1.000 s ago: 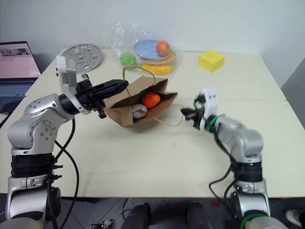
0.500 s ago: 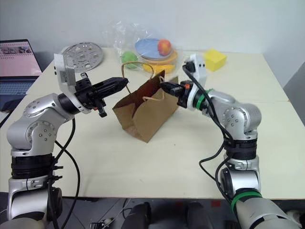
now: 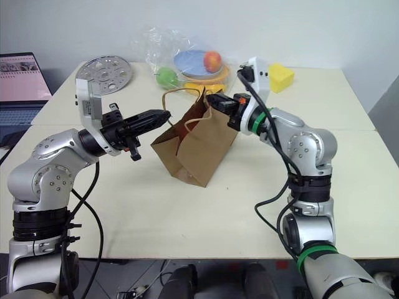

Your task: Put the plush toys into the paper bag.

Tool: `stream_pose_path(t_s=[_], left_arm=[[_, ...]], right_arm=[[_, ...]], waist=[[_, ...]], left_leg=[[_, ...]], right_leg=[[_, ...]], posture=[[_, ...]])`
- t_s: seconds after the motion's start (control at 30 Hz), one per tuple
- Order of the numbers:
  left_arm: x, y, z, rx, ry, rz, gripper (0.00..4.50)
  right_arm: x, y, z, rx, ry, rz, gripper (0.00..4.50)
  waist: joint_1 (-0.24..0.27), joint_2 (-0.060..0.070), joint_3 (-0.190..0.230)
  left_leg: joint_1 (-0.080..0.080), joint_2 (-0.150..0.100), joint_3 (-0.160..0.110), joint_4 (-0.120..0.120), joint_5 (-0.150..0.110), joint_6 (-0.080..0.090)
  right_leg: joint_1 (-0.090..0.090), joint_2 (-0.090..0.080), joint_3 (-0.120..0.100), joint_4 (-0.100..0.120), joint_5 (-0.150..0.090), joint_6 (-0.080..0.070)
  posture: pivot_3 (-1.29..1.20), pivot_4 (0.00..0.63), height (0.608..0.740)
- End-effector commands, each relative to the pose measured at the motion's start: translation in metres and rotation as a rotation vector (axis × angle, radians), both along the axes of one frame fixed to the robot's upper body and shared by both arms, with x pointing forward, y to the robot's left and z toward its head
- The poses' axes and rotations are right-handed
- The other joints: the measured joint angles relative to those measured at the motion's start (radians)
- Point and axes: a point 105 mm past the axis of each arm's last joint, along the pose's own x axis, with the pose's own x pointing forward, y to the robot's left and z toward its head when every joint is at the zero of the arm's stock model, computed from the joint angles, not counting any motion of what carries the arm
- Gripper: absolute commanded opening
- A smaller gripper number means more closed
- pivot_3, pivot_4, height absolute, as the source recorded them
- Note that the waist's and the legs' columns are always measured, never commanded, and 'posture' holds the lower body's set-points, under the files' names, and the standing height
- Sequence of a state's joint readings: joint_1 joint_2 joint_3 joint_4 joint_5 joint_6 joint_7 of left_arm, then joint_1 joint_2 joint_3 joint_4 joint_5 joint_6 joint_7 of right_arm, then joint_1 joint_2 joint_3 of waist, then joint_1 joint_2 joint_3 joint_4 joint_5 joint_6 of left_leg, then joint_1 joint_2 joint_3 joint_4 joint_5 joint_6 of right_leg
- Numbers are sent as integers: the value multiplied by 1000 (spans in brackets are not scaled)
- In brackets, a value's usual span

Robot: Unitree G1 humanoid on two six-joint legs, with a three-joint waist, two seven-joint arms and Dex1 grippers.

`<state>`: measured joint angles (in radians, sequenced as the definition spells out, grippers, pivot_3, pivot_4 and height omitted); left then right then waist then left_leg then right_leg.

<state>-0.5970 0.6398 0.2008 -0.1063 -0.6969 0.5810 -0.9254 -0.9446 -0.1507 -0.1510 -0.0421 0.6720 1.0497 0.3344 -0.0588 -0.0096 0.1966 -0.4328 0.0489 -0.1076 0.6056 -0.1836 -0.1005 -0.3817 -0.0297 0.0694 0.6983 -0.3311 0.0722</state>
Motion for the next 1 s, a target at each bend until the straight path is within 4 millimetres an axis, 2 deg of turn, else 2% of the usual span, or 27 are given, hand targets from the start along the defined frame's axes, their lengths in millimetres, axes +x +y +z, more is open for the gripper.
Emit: stream_pose_path(t_s=[0.03, 0.13, 0.2, 0.23, 0.3, 0.6, 0.67, 0.73, 0.8, 0.87, 1.0], left_arm=[[0, -2, 5, 12, -37, 9, 0], [3, -4, 0, 9, -41, 47, 0], [4, -4, 1, -14, -38, 67, 0], [3, -4, 1, -16, -39, 67, 211], [-3, -4, 2, -22, -40, 58, 648], [-39, 16, 12, -20, -43, 172, 3374], [-51, 17, 13, -43, -33, 209, 4009], [-60, 14, 1, 20, -58, 317, 4440], [-78, 1, -22, 39, -35, 327, 4440], [-85, -1, -39, 5, -13, 395, 4440], [-80, -3, -58, -43, -25, 509, 4440]], right_arm=[[4, -3, -2, -22, -33, -45, 12], [9, -9, -11, -85, -56, -88, 12], [9, -10, -11, -98, -73, -91, 395], [9, -10, -10, -93, -80, -89, 582], [5, -11, -5, -82, -103, -69, 1266], [-14, -30, 22, -74, -188, -10, 4466], [-20, -36, 29, -79, -203, 10, 4500], [-25, -43, 34, -88, -211, 33, 4500], [-32, -43, 38, -103, -234, 86, 4500], [-37, -41, 42, -151, -296, 127, 4500], [-52, -31, 40, -220, -345, 242, 4500]], waist=[[0, 0, 0], [2, 0, 0], [2, 0, 0], [1, 0, 0], [0, 0, 0], [-2, 0, 0], [0, 0, 0], [1, 0, 0], [2, 0, 0], [3, 0, 0], [7, 0, 0]], left_leg=[[0, 0, 0, 0, 0, 0], [0, 0, 0, 0, 0, 0], [0, 0, 0, 0, 0, 0], [0, 0, 0, 0, 0, 0], [0, 0, 0, 0, 0, 0], [0, 0, 0, 0, 0, 0], [0, 0, 0, 0, 0, 0], [0, 0, 0, 0, 0, 0], [0, 0, 0, 0, 0, 0], [1, 0, 2, 0, 0, 0], [2, 0, 0, 1, 0, 0]], right_leg=[[0, 0, 0, 0, 0, 0], [0, 0, 0, 0, 0, 0], [0, 0, 0, 0, 0, 0], [0, 0, 0, 0, 0, 0], [0, 0, 0, 0, 0, 0], [0, 0, 0, 0, 0, 0], [0, 0, 1, -1, 0, 0], [1, 0, 0, -1, 0, 0], [1, -1, 1, -1, 0, 0], [2, -1, 2, -2, 0, 0], [2, 0, 1, -1, 0, -1]], posture=[[0, 150, 740], [0, 150, 740], [0, 150, 740], [0, 150, 740], [0, 150, 740], [0, 150, 740], [0, 150, 740], [0, 150, 740], [0, 150, 740], [0, 150, 740], [0, 150, 740]])
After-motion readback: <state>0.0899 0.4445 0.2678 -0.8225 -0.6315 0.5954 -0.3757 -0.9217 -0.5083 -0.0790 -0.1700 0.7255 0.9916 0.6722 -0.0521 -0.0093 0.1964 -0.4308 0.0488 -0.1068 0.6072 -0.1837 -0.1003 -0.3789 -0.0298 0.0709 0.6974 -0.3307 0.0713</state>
